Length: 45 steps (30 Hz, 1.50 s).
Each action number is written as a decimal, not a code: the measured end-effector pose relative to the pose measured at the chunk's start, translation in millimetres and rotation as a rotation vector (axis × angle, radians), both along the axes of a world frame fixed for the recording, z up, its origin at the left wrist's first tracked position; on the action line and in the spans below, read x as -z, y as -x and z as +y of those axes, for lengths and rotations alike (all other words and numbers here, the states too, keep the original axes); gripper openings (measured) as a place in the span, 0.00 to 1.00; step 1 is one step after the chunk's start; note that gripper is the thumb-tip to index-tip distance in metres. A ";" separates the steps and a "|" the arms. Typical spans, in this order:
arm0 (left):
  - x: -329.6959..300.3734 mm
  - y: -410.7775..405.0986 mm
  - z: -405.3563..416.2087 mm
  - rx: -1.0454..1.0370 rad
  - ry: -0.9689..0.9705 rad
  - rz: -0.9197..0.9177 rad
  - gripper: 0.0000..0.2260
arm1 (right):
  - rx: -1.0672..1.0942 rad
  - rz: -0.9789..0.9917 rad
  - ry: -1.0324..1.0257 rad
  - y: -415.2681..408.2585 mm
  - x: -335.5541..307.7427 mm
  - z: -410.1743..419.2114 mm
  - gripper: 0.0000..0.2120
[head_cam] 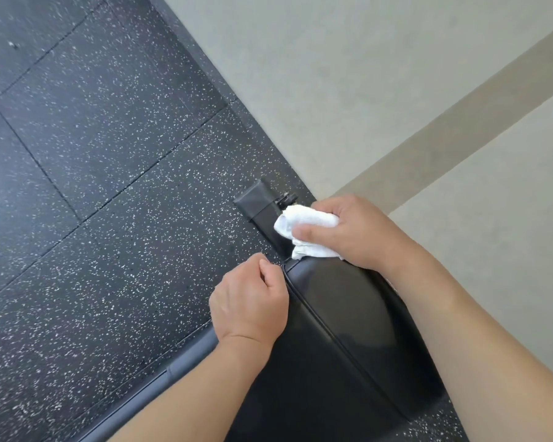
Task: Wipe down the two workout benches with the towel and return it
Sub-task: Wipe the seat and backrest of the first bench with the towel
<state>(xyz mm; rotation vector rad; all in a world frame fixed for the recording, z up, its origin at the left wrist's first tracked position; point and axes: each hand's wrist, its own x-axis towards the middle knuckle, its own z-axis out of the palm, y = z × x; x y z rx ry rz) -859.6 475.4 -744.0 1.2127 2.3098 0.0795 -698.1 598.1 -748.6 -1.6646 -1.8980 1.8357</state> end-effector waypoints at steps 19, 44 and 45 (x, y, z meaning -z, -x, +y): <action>-6.1 -7.3 2.0 -0.053 -0.069 0.077 0.18 | 0.422 0.086 -0.151 -68.6 -14.3 -78.0 0.13; -6.3 -6.3 -2.3 -0.038 -0.132 0.038 0.15 | 0.539 0.098 -0.083 -67.0 -22.4 -82.1 0.14; -6.5 -5.9 -2.2 -0.036 -0.130 0.033 0.16 | 0.547 0.080 -0.094 -72.0 -23.7 -90.7 0.15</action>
